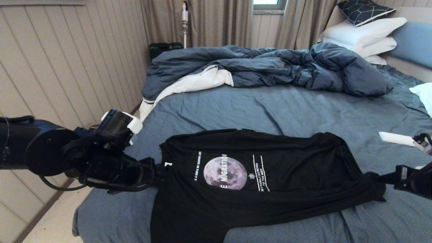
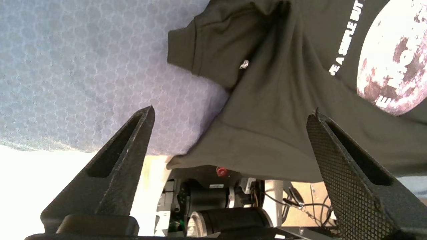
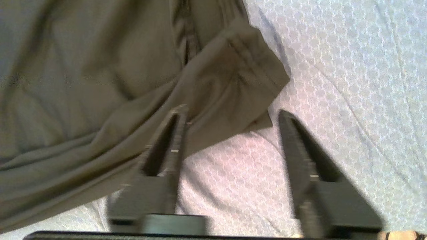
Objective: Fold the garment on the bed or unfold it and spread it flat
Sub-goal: Fold the black T-shirt
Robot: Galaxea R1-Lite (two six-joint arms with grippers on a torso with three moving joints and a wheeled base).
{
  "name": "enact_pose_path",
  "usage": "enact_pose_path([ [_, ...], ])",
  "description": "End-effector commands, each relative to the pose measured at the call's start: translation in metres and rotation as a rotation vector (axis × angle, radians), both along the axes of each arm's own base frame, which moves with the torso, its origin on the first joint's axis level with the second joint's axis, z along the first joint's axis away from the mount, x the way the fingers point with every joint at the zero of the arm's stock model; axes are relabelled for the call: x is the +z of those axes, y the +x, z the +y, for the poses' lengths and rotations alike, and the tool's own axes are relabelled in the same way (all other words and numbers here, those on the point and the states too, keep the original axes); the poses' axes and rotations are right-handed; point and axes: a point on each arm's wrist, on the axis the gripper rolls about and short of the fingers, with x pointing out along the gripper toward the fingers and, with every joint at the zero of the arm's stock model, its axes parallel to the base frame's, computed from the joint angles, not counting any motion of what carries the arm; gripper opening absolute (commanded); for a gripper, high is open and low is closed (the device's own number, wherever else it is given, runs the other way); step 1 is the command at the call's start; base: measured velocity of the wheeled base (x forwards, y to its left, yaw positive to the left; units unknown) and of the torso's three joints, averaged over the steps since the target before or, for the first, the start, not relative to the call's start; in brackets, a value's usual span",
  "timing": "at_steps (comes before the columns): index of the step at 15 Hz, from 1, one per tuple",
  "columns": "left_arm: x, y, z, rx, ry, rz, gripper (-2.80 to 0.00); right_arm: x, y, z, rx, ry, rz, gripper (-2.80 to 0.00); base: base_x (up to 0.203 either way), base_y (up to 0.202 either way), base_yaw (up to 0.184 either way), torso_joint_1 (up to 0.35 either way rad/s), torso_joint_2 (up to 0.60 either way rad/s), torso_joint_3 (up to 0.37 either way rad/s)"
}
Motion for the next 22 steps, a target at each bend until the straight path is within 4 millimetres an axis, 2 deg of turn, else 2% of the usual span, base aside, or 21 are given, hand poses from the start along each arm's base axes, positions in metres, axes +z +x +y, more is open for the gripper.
enact_pose_path([
  [1,0.002,-0.005,0.002,0.003,-0.003,-0.001,0.0,0.0,-0.006,0.003,0.001,-0.001,-0.003,-2.8,0.0,0.0,0.0,0.0,0.0,0.0],
  [8,-0.001,-0.009,0.004,0.002,-0.003,0.003,0.0,0.0,-0.006,0.001,-0.005,0.01,-0.001,-2.8,0.0,0.0,0.0,0.0,0.0,0.0],
  [11,-0.003,-0.014,0.006,-0.003,0.004,0.017,0.0,-0.005,-0.015,0.002,-0.024,0.057,0.07,-2.8,0.0,0.0,0.0,0.0,0.0,0.0],
  [17,-0.034,-0.031,0.012,-0.102,0.063,0.08,0.0,0.002,-0.035,0.013,-0.022,0.058,0.077,-2.8,0.0,0.0,0.0,0.0,0.0,0.0],
  [22,-0.051,-0.058,-0.001,-0.229,0.094,0.123,0.0,0.01,-0.026,0.018,0.022,0.045,0.049,-2.8,0.0,0.0,0.0,0.0,0.0,0.0],
])
